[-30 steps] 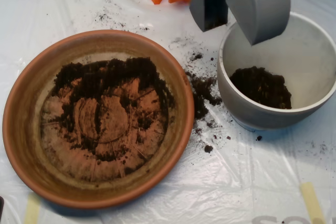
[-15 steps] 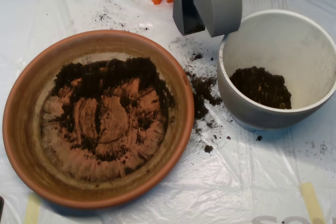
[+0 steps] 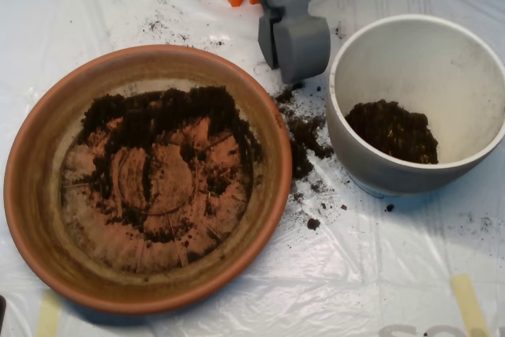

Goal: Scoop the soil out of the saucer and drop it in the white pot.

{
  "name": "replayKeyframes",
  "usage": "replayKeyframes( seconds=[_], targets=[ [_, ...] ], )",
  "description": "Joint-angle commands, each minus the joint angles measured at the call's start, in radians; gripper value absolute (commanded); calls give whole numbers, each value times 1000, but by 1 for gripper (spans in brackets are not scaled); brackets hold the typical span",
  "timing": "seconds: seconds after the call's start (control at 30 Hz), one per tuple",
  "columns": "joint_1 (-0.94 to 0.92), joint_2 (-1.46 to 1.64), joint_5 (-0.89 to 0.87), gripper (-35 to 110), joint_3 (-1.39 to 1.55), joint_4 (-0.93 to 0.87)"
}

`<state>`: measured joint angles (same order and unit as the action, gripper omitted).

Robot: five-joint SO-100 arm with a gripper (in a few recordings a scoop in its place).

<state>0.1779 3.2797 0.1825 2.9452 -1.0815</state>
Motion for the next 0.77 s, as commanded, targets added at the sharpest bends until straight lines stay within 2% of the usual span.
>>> replayKeyframes(
  seconds=[0.0,0.2,0.73],
  targets=[
    [38,67,-2,6,15,38],
    [115,67,-34,0,57,41],
    [83,67,-89,0,120,75]
  ],
)
